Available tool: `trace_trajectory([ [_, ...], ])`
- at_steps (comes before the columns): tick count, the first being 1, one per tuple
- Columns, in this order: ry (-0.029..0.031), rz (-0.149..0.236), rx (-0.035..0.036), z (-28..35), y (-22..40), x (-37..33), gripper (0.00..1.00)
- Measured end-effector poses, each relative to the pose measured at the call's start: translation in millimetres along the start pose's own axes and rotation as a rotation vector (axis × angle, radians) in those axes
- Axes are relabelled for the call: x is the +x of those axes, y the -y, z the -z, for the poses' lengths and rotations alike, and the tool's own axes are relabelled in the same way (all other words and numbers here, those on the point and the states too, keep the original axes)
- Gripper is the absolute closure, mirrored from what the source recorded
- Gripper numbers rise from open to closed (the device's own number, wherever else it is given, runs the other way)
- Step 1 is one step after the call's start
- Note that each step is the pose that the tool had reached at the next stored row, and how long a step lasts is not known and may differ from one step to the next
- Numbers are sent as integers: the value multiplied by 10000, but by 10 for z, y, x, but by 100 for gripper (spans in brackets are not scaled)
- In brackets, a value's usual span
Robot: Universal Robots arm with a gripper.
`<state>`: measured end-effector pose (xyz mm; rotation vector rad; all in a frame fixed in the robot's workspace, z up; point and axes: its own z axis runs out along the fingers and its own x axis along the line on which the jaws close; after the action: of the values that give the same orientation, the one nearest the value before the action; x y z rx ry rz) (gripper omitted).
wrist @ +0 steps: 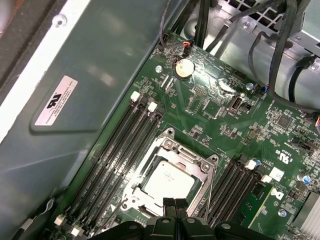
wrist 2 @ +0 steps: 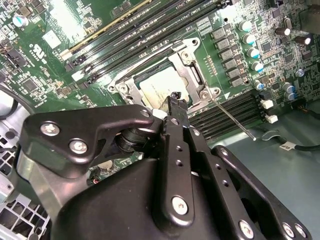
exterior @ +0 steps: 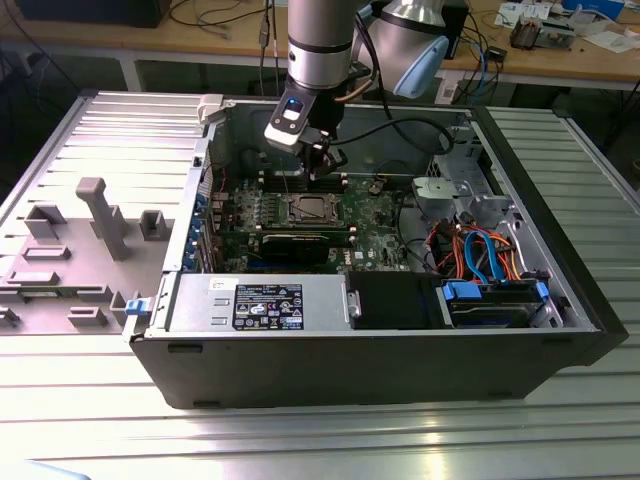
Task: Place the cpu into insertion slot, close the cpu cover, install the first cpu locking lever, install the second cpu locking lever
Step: 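Install the first cpu locking lever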
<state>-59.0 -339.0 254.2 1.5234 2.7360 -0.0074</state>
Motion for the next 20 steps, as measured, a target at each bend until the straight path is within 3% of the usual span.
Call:
trace_trajectory([
  [20, 0, 460, -5, 0, 0, 0, 89],
])
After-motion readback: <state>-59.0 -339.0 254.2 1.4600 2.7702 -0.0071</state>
